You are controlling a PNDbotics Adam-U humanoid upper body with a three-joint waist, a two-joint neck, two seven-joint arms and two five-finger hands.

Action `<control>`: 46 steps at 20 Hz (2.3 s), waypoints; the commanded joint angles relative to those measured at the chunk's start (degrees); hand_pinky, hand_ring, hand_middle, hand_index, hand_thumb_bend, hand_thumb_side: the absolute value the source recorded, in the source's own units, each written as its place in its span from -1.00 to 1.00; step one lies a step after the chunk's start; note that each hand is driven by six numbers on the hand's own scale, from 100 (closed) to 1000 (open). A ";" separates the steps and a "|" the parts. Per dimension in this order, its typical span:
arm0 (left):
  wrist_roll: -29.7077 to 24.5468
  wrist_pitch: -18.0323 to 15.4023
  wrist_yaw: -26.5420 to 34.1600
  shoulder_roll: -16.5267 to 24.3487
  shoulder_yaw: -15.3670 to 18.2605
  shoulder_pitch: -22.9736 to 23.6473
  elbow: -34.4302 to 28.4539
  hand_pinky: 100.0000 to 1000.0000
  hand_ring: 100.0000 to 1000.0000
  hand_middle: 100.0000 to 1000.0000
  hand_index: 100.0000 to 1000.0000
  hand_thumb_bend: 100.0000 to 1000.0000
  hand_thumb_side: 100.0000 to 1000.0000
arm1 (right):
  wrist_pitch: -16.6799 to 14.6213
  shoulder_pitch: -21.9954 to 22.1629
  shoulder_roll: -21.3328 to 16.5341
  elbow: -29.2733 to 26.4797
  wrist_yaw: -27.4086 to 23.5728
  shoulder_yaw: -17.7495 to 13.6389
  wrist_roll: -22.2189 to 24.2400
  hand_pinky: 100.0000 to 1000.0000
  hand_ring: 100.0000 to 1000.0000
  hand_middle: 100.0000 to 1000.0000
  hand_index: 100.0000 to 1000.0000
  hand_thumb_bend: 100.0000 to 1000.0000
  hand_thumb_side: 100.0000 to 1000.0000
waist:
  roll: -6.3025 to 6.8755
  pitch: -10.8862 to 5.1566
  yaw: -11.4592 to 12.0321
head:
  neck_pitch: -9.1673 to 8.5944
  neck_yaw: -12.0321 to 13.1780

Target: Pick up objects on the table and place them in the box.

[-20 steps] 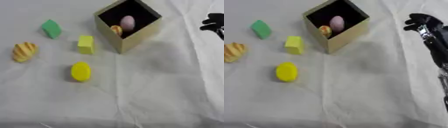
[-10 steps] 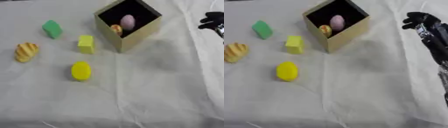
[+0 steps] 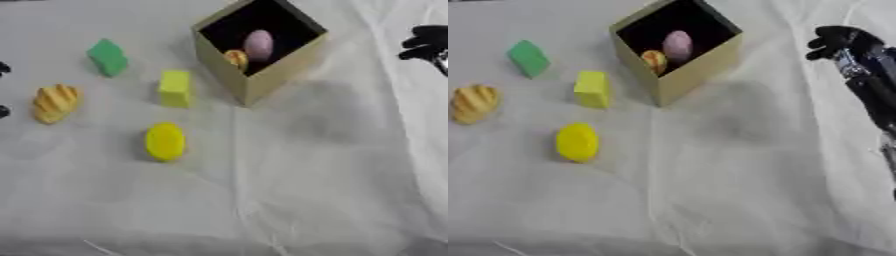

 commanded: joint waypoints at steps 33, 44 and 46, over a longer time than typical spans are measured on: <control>-9.81 4.30 -9.79 -12.79 -7.32 -18.53 19.04 0.53 0.44 0.33 0.63 -0.08 -0.42 | 0.10 -0.42 -1.57 -0.52 -0.27 -0.14 0.49 0.79 0.39 0.32 0.60 -1.00 0.48 | -0.15 -0.06 0.14 | -1.29 1.23; -8.67 2.07 -15.13 -15.00 -6.04 -19.47 24.69 0.48 0.41 0.28 0.58 -0.12 -0.42 | 0.14 -0.39 -1.49 -0.52 -0.39 -0.32 0.38 0.79 0.39 0.32 0.60 -1.00 0.49 | -0.47 0.68 -0.05 | -1.78 1.61; -8.28 1.72 -15.87 -15.52 -5.96 -19.73 25.42 0.46 0.39 0.26 0.56 -0.15 -0.43 | 0.14 -0.35 -1.46 -0.51 -0.43 -0.37 0.33 0.79 0.39 0.32 0.60 -1.00 0.49 | -0.52 0.76 -0.09 | -1.89 1.66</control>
